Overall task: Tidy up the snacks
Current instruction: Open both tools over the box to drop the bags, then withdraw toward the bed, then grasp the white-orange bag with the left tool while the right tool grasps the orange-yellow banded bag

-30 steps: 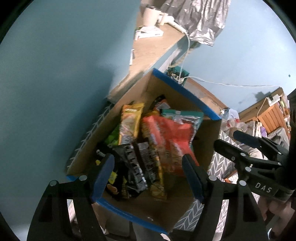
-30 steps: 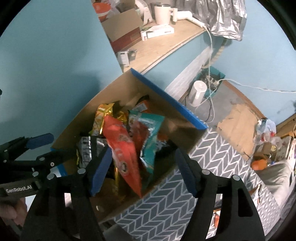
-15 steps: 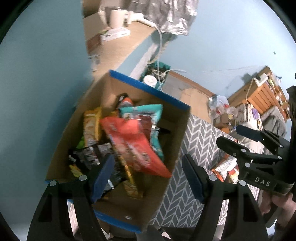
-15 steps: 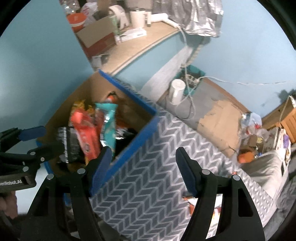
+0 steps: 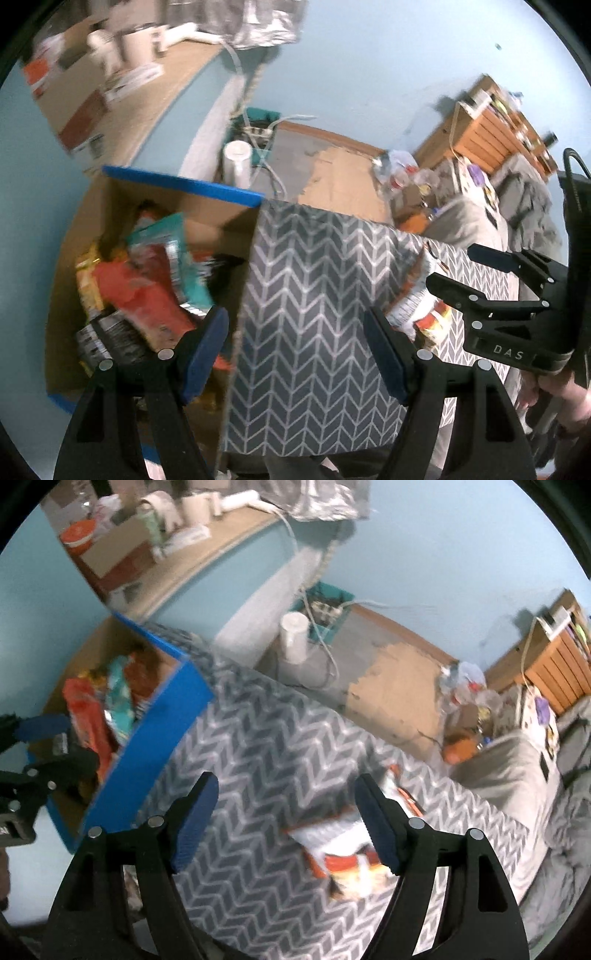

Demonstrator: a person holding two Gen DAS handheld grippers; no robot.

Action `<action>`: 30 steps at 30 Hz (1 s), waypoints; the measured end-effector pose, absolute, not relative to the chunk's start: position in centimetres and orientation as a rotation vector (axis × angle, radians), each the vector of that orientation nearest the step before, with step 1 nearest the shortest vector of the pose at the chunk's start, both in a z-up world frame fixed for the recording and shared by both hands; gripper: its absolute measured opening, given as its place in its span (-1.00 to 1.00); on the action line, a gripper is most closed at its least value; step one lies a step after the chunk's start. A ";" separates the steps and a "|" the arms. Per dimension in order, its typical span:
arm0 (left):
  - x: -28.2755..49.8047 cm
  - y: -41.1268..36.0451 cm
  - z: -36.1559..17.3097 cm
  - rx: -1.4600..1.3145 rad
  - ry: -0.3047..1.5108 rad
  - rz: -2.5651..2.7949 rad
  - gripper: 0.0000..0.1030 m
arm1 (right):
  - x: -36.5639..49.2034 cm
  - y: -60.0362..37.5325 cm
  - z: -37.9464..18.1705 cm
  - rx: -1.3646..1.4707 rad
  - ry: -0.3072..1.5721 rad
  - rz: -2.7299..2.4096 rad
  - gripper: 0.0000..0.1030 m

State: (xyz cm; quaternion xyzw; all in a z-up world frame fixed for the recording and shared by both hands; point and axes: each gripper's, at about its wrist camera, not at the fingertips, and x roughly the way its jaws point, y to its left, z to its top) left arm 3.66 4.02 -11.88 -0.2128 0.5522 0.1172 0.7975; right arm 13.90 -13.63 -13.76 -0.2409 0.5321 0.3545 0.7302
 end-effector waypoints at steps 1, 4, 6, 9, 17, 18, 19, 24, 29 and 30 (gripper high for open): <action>4.2 3.4 -12.1 -0.444 1.195 0.231 0.49 | 14.1 -14.3 -14.0 -0.529 1.179 0.773 0.48; 5.3 1.9 -12.8 -0.423 1.220 0.187 0.50 | 14.9 -16.2 -14.9 -0.531 1.207 0.741 0.49; 6.1 0.9 -13.3 -0.407 1.239 0.158 0.50 | 15.6 -17.3 -15.3 -0.523 1.223 0.725 0.49; 7.0 -0.4 -14.0 -0.386 1.262 0.119 0.53 | 16.5 -19.1 -16.4 -0.501 1.259 0.702 0.49; 8.4 -3.3 -16.2 -0.333 1.327 0.057 0.56 | 16.8 -22.5 -18.9 -0.491 1.323 0.692 0.50; 8.6 -3.7 -16.6 -0.325 1.337 0.048 0.56 | 16.7 -22.7 -19.1 -0.492 1.329 0.695 0.50; 8.7 -4.0 -16.8 -0.322 1.342 0.039 0.56 | 16.6 -22.9 -19.4 -0.496 1.336 0.701 0.50; 9.1 -5.4 -18.2 -0.320 1.375 0.004 0.56 | 15.7 -23.9 -21.0 -0.513 1.356 0.733 0.50; 9.8 -6.4 -19.3 -0.319 1.393 -0.016 0.56 | 15.5 -24.2 -22.6 -0.520 1.372 0.760 0.51; 9.8 -6.5 -19.5 -0.321 1.397 -0.017 0.56 | 15.5 -24.1 -23.0 -0.522 1.377 0.767 0.51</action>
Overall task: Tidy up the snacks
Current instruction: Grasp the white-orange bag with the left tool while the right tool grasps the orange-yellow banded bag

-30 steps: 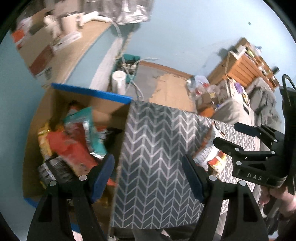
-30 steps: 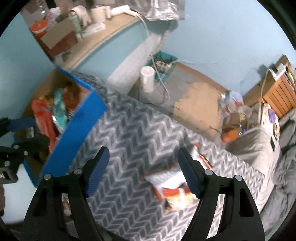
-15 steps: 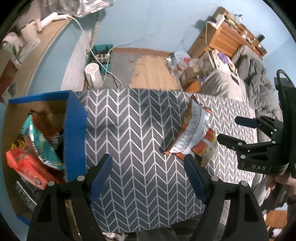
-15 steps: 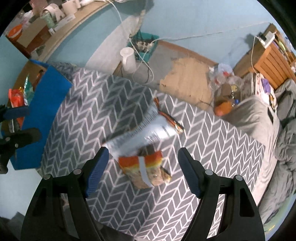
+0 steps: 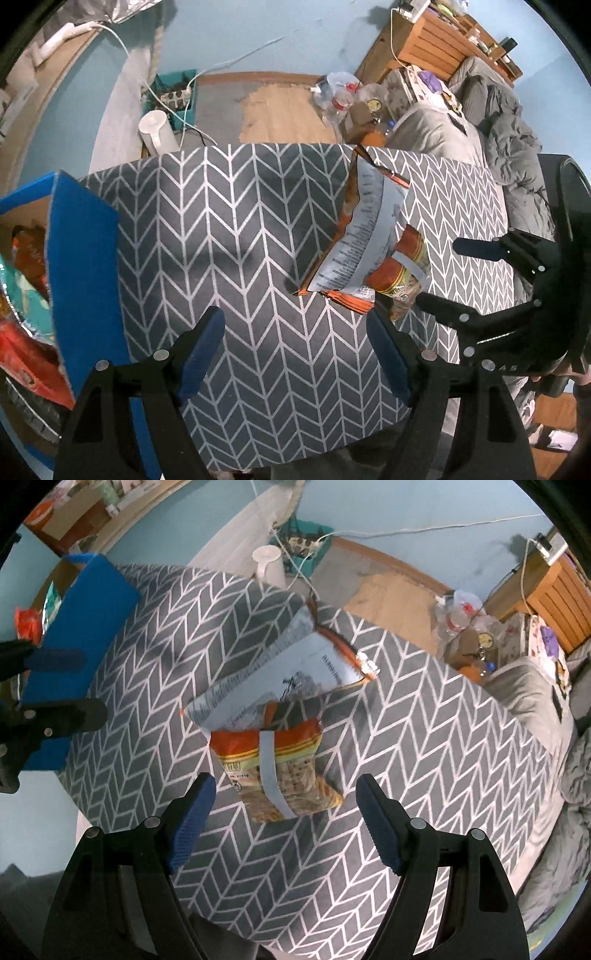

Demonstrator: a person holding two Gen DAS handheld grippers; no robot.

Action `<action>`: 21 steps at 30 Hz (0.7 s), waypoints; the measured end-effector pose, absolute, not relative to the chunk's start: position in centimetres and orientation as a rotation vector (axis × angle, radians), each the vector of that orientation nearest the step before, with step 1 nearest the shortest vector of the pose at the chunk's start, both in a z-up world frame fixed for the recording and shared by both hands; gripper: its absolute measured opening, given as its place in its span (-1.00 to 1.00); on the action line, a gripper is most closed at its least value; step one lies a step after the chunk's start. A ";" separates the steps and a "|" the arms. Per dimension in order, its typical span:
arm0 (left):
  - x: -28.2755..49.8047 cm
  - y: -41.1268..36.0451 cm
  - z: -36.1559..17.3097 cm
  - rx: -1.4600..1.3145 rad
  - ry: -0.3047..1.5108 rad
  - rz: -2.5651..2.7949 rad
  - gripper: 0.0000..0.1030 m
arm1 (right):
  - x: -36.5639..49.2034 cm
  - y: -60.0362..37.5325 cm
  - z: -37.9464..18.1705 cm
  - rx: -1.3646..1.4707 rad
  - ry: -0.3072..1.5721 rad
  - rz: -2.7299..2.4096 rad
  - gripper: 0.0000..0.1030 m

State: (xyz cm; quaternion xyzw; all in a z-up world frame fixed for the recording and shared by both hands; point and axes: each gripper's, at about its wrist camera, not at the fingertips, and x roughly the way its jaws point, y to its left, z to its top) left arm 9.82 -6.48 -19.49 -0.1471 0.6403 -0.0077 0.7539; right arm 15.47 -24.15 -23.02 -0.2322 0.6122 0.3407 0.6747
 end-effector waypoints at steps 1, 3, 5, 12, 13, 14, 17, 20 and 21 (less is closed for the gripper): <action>9.9 -6.6 -19.8 -0.327 1.402 -0.020 0.56 | 15.3 -24.1 -23.3 -0.524 1.381 0.770 0.51; 10.1 -6.7 -20.2 -0.333 1.409 -0.019 0.56 | 15.4 -24.1 -24.0 -0.521 1.394 0.779 0.51; 10.1 -6.8 -20.8 -0.327 1.418 -0.008 0.56 | 15.5 -24.0 -24.6 -0.522 1.403 0.779 0.51; 10.5 -7.3 -21.7 -0.311 1.441 -0.012 0.56 | 15.8 -23.5 -26.8 -0.507 1.429 0.784 0.51; 10.6 -7.4 -21.8 -0.309 1.443 -0.011 0.56 | 15.8 -23.5 -27.0 -0.505 1.429 0.785 0.51; 10.6 -7.4 -21.8 -0.307 1.445 -0.011 0.56 | 15.8 -23.5 -27.3 -0.503 1.428 0.785 0.51; 11.0 -7.5 -22.1 -0.305 1.455 -0.005 0.56 | 15.7 -23.7 -28.1 -0.485 1.419 0.783 0.50; 11.6 -7.8 -22.1 -0.298 1.453 -0.004 0.56 | 15.5 -24.3 -28.3 -0.460 1.415 0.788 0.25; 11.9 -7.9 -22.1 -0.297 1.453 -0.007 0.56 | 15.5 -24.6 -28.4 -0.454 1.418 0.783 0.16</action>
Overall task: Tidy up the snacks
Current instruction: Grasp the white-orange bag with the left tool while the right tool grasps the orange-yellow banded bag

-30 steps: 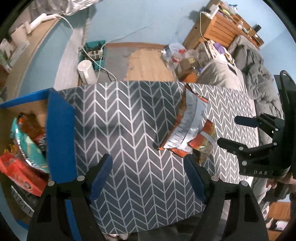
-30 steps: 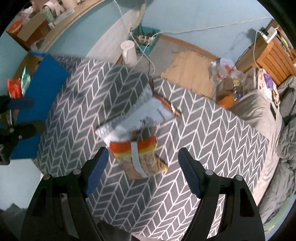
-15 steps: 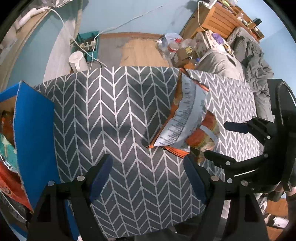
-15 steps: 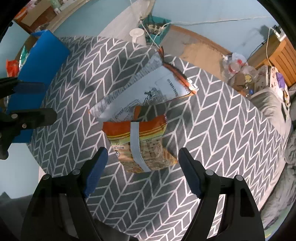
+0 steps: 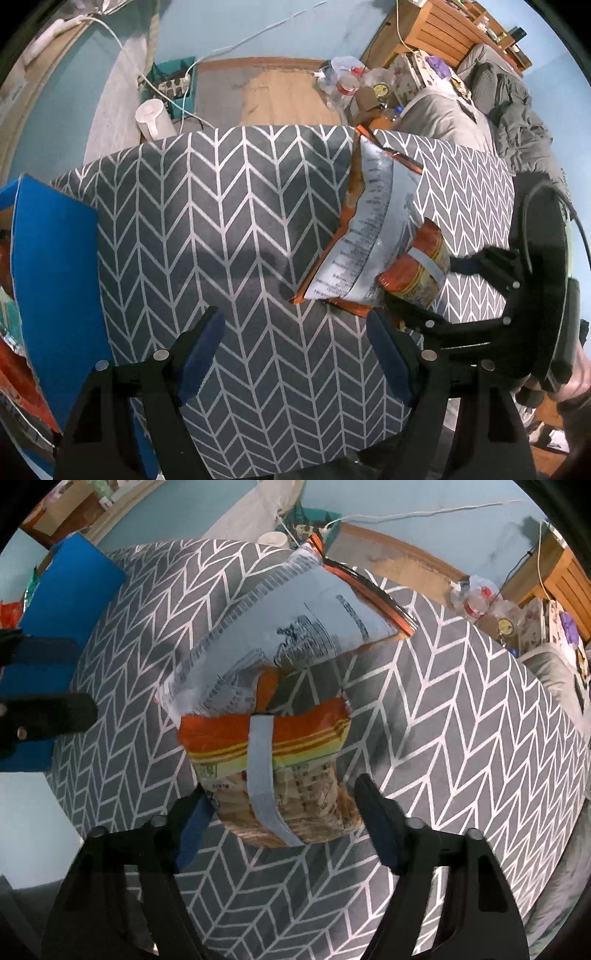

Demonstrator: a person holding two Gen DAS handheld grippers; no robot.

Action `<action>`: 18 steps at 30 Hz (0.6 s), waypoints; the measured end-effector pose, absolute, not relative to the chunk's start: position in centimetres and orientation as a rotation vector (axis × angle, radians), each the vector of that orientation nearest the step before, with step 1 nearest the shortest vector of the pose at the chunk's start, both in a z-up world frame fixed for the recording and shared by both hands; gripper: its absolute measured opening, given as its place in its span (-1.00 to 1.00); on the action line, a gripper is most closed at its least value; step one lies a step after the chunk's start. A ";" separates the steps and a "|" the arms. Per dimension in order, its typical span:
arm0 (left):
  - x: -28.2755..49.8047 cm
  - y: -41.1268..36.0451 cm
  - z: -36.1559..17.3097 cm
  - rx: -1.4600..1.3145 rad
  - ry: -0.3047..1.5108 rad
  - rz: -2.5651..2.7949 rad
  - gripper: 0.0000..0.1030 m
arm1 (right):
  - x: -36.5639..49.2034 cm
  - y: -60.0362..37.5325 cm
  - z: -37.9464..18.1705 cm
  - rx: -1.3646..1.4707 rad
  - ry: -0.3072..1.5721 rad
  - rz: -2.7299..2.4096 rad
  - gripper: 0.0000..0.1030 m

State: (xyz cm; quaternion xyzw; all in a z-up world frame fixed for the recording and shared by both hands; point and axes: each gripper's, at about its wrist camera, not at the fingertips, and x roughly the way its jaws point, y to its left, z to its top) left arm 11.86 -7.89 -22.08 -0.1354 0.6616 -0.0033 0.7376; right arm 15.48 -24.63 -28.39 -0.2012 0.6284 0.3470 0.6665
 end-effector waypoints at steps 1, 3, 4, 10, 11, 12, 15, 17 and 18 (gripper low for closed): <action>12.1 -8.0 -22.1 -0.297 1.453 -0.010 0.56 | 15.4 -25.0 -28.3 -0.445 1.416 0.780 0.12; 12.7 -8.3 -22.0 -0.298 1.450 -0.016 0.56 | 15.5 -25.8 -28.2 -0.394 1.420 0.770 0.05; 13.1 -8.6 -21.9 -0.297 1.448 -0.019 0.56 | 15.7 -26.1 -28.1 -0.375 1.424 0.762 0.03; 15.1 -10.1 -21.9 -0.329 1.437 -0.052 0.62 | 16.9 -29.4 -27.3 -0.272 1.427 0.652 -0.06; 15.5 -10.6 -22.0 -0.334 1.436 -0.063 0.69 | 17.0 -29.9 -27.2 -0.254 1.427 0.636 -0.07; 15.9 -11.0 -22.1 -0.336 1.435 -0.073 0.70 | 17.4 -30.8 -27.1 -0.235 1.427 0.613 -0.08; 16.8 -12.2 -22.6 -0.328 1.448 -0.096 0.70 | 18.0 -32.6 -27.2 -0.216 1.433 0.545 -0.12; 17.5 -13.0 -23.1 -0.311 1.462 -0.102 0.70 | 18.6 -33.5 -27.0 -0.201 1.435 0.508 -0.15; 17.7 -13.3 -23.3 -0.306 1.465 -0.104 0.70 | 18.8 -33.8 -26.9 -0.195 1.437 0.491 -0.16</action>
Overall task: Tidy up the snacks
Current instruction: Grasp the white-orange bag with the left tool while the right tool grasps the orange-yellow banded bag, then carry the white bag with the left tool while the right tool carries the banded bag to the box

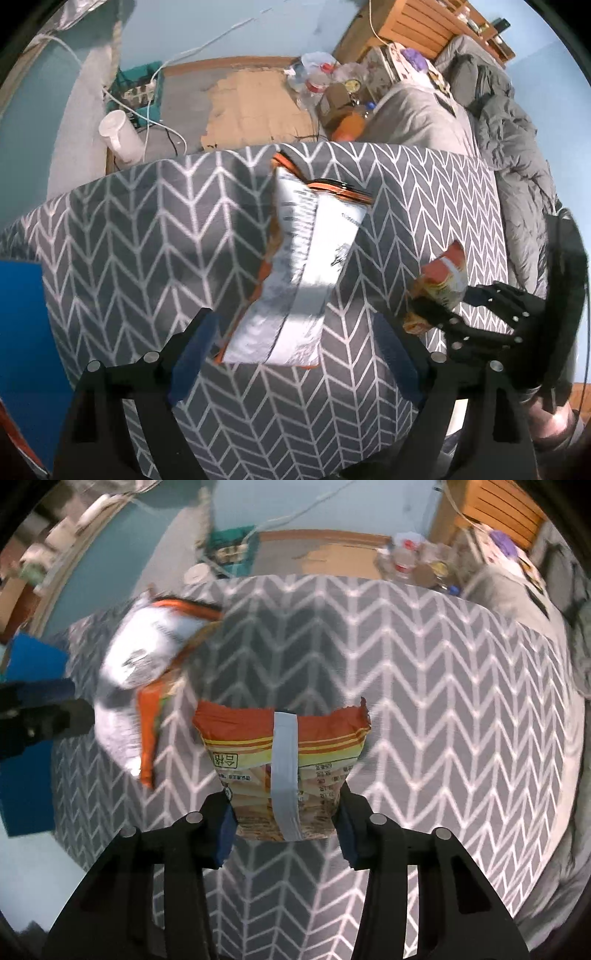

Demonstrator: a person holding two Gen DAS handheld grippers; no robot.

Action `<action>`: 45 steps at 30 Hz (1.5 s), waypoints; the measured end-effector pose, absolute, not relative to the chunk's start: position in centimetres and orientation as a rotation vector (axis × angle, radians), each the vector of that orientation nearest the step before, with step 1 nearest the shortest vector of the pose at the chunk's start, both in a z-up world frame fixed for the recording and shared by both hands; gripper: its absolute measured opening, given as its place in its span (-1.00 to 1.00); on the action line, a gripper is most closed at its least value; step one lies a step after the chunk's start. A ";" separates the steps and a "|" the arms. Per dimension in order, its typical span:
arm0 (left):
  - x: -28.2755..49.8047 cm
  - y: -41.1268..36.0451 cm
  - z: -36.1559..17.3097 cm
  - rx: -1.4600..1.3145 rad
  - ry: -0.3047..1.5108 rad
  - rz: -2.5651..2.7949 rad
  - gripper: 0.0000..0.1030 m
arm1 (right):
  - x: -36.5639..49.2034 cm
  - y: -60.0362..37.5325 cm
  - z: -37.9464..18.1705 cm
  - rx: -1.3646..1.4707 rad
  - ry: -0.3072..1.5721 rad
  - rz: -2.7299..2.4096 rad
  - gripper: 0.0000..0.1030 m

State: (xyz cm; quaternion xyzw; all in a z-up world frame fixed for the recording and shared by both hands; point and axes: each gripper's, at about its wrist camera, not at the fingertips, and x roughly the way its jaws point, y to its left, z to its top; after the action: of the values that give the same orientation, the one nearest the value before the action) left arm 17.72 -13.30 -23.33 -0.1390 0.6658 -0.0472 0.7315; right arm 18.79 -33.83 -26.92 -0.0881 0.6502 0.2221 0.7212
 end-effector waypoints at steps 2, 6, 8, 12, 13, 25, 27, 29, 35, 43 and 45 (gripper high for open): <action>18.2 -13.9 -23.8 -0.295 1.471 -0.109 0.70 | 19.3 -34.7 -26.8 -0.175 1.440 0.460 -0.18; 19.0 -14.9 -25.3 -0.261 1.487 -0.085 0.70 | 19.7 -35.6 -26.2 -0.159 1.426 0.444 -0.20; 19.3 -15.2 -26.0 -0.268 1.493 -0.069 0.70 | 19.8 -35.7 -25.9 -0.161 1.421 0.445 -0.21; 19.2 -15.3 -26.4 -0.232 1.488 -0.035 0.68 | 20.0 -35.3 -25.4 -0.159 1.409 0.445 -0.24; 19.2 -15.4 -26.4 -0.227 1.487 -0.032 0.52 | 20.1 -35.0 -25.3 -0.158 1.406 0.444 -0.24; 17.3 -13.7 -24.6 -0.217 1.425 -0.032 -0.35 | 19.2 -32.9 -23.3 -0.211 1.343 0.465 -0.25; 16.8 -13.2 -24.1 -0.222 1.416 -0.028 -0.35 | 19.2 -32.8 -23.0 -0.218 1.333 0.470 -0.25; 16.1 -12.8 -23.5 -0.229 1.405 -0.025 -0.35 | 19.1 -32.5 -22.5 -0.220 1.322 0.476 -0.25; 14.9 -11.6 -21.1 -0.277 1.367 -0.015 -0.35 | 18.5 -31.4 -20.3 -0.220 1.283 0.494 -0.26; 12.9 -9.9 -17.6 -0.296 1.282 0.003 -0.35 | 17.6 -29.1 -17.4 -0.233 1.236 0.538 -0.26; 12.2 -9.3 -16.8 -0.300 1.265 0.015 -0.35 | 17.3 -28.5 -16.7 -0.237 1.225 0.554 -0.26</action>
State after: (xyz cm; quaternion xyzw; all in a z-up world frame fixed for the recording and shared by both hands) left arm 12.22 -9.35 -16.82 -0.1398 0.5887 0.0072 0.7961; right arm 17.28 -28.45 -16.69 -0.1096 0.5662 0.2560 0.7759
